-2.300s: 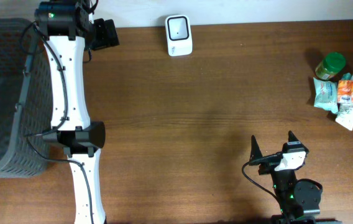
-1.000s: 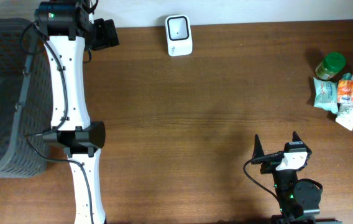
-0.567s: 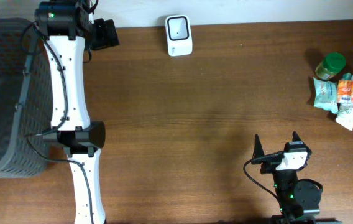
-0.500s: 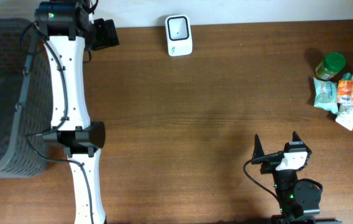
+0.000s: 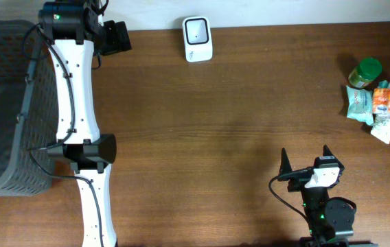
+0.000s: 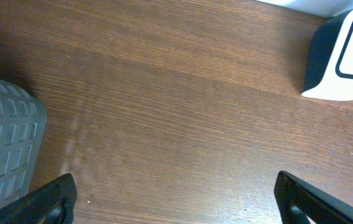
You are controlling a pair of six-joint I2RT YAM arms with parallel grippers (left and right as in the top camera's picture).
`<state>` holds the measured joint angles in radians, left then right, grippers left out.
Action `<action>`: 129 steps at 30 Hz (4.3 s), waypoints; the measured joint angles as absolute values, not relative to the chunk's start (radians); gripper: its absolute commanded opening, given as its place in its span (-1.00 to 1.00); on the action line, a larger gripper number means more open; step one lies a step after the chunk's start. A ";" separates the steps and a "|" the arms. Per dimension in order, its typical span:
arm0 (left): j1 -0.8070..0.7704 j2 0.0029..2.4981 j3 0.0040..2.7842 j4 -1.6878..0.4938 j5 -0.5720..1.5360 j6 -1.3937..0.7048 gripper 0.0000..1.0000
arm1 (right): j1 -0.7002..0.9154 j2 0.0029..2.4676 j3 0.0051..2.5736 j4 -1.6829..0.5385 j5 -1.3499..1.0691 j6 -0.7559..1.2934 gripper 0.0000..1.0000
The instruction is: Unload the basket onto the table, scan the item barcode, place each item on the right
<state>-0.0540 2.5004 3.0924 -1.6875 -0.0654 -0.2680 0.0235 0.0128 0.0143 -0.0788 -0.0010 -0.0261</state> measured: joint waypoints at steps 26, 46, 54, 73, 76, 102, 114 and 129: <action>-0.306 1.673 1.295 -0.541 -0.150 -0.123 0.98 | 0.023 0.013 0.014 -0.079 -0.001 -0.026 0.97; -0.319 1.226 0.831 -0.334 -0.147 -0.018 0.98 | 0.023 0.012 0.014 -0.079 -0.001 -0.026 0.98; -0.150 0.654 0.375 -0.154 0.007 0.058 0.98 | 0.023 0.011 0.014 -0.078 -0.001 -0.026 0.97; -0.088 0.199 0.133 -0.151 0.057 0.061 0.98 | 0.023 0.011 0.014 -0.079 -0.001 -0.026 0.97; -0.073 0.152 0.101 -0.143 0.056 0.061 0.98 | 0.023 0.011 0.014 -0.079 -0.001 -0.026 0.97; -0.044 0.013 0.015 -0.075 0.073 0.061 0.98 | 0.023 0.011 0.014 -0.079 -0.001 -0.027 0.97; -0.005 0.013 0.015 -0.079 -0.084 0.008 0.98 | 0.023 0.011 0.014 -0.079 -0.001 -0.026 0.97; -0.026 0.013 0.015 -0.076 -0.116 0.007 0.98 | 0.023 0.011 0.014 -0.079 -0.001 -0.026 0.97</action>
<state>-0.0261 0.0128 0.0147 -0.0757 -0.1158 0.0074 0.0235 0.0113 0.0143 -0.0788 -0.0006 -0.0261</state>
